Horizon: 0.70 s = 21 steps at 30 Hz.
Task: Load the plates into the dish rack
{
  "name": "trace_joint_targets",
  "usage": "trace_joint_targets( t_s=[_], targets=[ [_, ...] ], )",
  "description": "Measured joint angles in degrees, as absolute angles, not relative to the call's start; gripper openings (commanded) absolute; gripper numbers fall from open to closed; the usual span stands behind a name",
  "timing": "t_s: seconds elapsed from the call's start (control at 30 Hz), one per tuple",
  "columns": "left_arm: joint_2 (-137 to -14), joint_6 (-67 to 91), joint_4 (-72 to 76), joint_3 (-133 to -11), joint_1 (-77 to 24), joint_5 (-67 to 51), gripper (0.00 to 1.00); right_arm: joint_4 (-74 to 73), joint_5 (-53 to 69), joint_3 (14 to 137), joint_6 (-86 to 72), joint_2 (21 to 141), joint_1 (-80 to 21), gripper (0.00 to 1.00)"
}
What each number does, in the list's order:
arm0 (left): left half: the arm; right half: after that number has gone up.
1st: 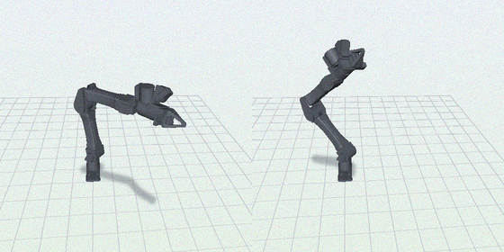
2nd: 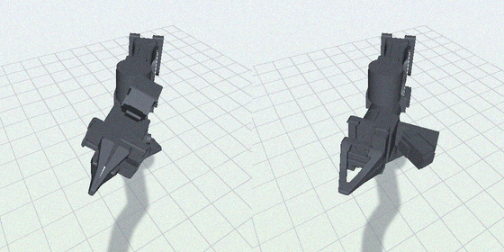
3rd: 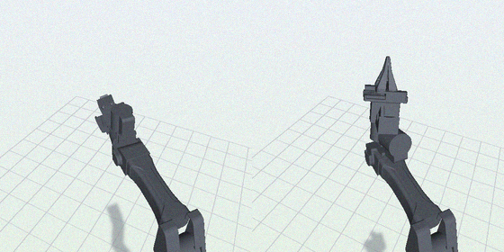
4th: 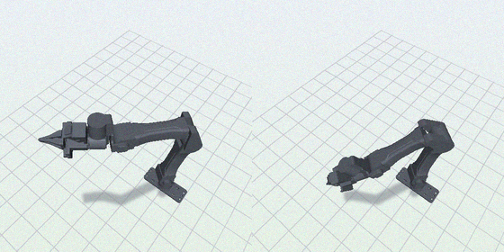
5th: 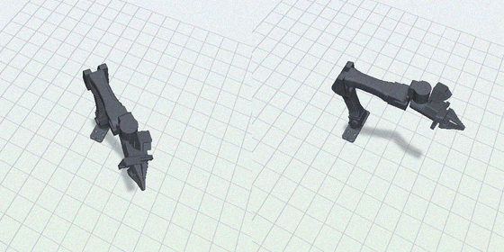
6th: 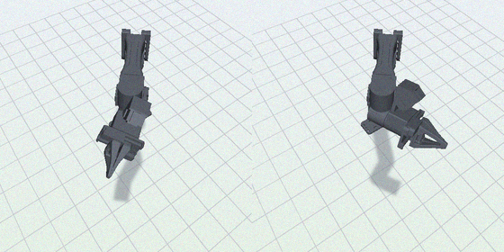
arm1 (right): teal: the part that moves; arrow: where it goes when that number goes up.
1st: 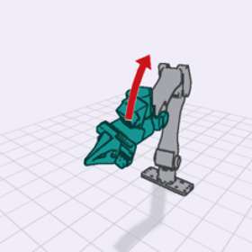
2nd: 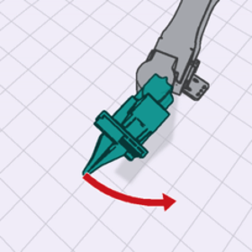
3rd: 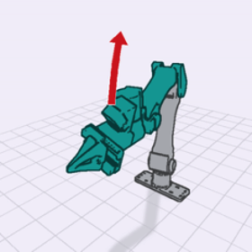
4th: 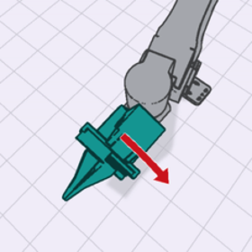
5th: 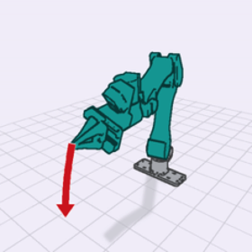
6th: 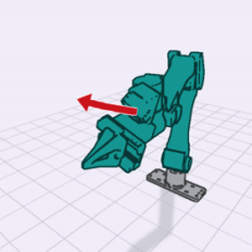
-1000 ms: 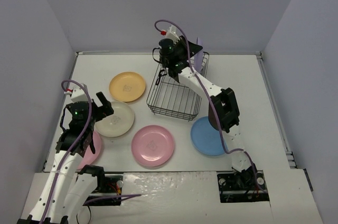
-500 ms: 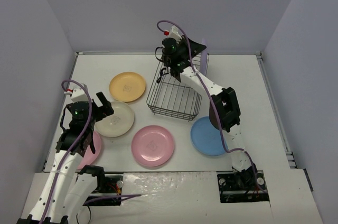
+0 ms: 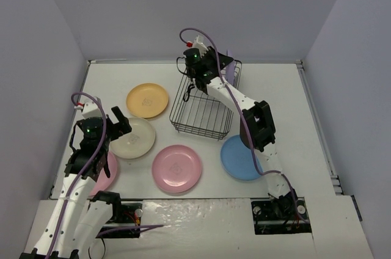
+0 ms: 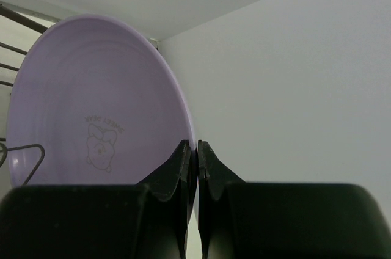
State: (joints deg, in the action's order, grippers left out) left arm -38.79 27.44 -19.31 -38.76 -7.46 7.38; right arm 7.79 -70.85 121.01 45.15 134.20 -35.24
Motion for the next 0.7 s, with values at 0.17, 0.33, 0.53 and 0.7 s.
trace_joint_targets(
  t_s=[0.17,0.33,0.53,0.7],
  targets=[
    [-38.79,27.44,-19.31,-38.76,-7.46,7.38,0.97,3.41,-69.23,120.98,39.55,134.89,-35.18,0.0],
    [-38.81,27.44,-19.31,-38.76,-7.46,7.38,0.97,-1.29,-69.24,120.97,32.58,134.91,-35.18,0.04],
    [-38.93,27.42,-19.33,-38.76,-7.46,7.4,0.97,-9.62,-72.43,121.05,20.1,134.91,-35.35,0.16],
    [-39.0,27.42,-19.38,-38.76,-7.46,7.4,0.97,-18.29,-73.0,121.49,7.38,134.91,-35.4,0.43]
  ],
)
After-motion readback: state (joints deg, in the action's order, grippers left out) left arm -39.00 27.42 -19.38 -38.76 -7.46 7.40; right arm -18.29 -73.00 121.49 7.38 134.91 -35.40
